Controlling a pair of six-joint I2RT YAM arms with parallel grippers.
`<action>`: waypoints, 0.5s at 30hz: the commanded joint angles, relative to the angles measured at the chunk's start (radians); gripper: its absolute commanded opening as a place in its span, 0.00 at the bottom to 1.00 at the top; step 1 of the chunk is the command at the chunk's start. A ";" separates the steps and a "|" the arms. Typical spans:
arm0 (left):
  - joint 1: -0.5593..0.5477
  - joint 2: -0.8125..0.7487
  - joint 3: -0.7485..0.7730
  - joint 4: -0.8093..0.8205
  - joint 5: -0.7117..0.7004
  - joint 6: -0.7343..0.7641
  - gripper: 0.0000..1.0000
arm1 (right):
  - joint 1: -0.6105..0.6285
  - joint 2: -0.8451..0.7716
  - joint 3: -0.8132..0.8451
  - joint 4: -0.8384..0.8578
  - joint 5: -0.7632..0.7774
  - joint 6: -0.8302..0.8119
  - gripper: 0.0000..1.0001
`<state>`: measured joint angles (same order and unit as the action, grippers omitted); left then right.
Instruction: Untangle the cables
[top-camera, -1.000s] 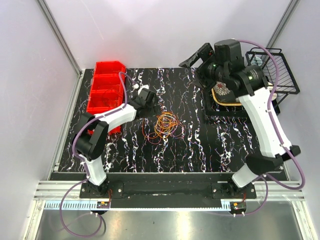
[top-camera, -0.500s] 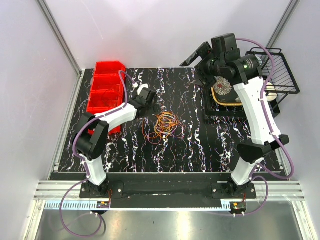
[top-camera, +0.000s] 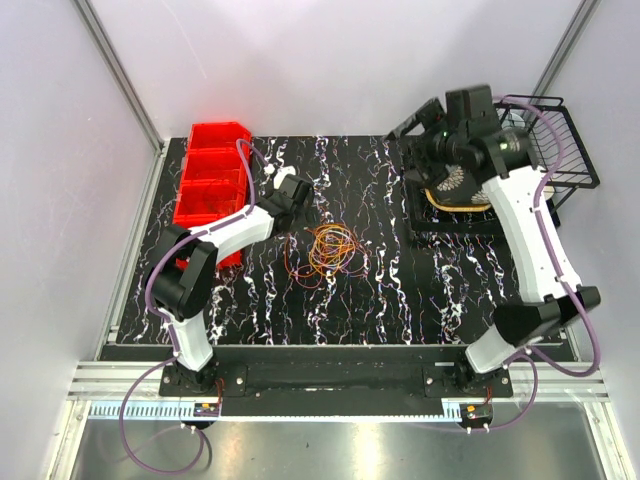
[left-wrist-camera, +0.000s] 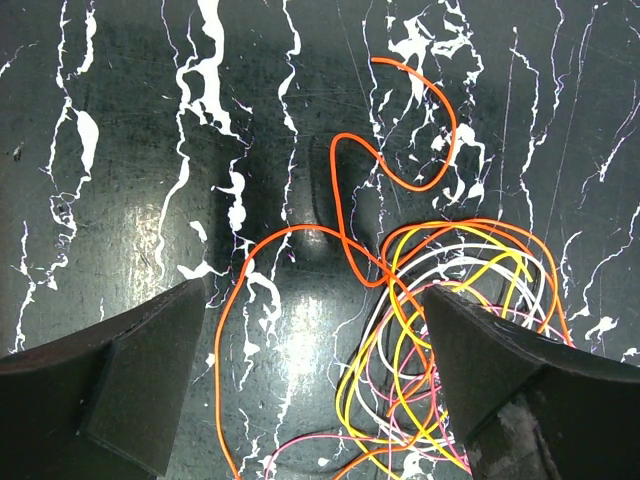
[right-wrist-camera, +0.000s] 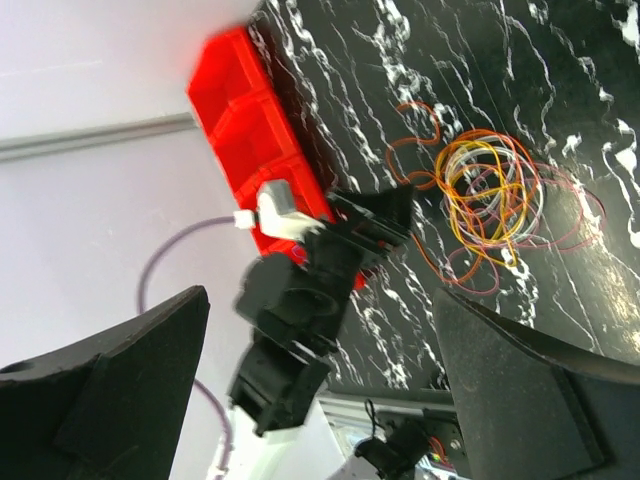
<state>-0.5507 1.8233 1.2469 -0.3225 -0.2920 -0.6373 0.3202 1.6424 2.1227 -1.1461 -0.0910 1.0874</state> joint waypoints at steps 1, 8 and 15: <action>0.001 -0.024 0.037 0.013 -0.022 -0.007 0.93 | 0.003 -0.116 -0.275 0.291 -0.090 0.002 0.99; 0.001 0.011 0.057 0.013 -0.019 -0.012 0.93 | 0.003 -0.072 -0.521 0.515 -0.127 -0.105 1.00; 0.000 0.080 0.089 0.030 -0.015 -0.028 0.81 | -0.001 -0.033 -0.719 0.776 -0.158 -0.233 1.00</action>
<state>-0.5507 1.8618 1.2903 -0.3252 -0.2924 -0.6491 0.3206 1.6131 1.4857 -0.5941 -0.2283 0.9592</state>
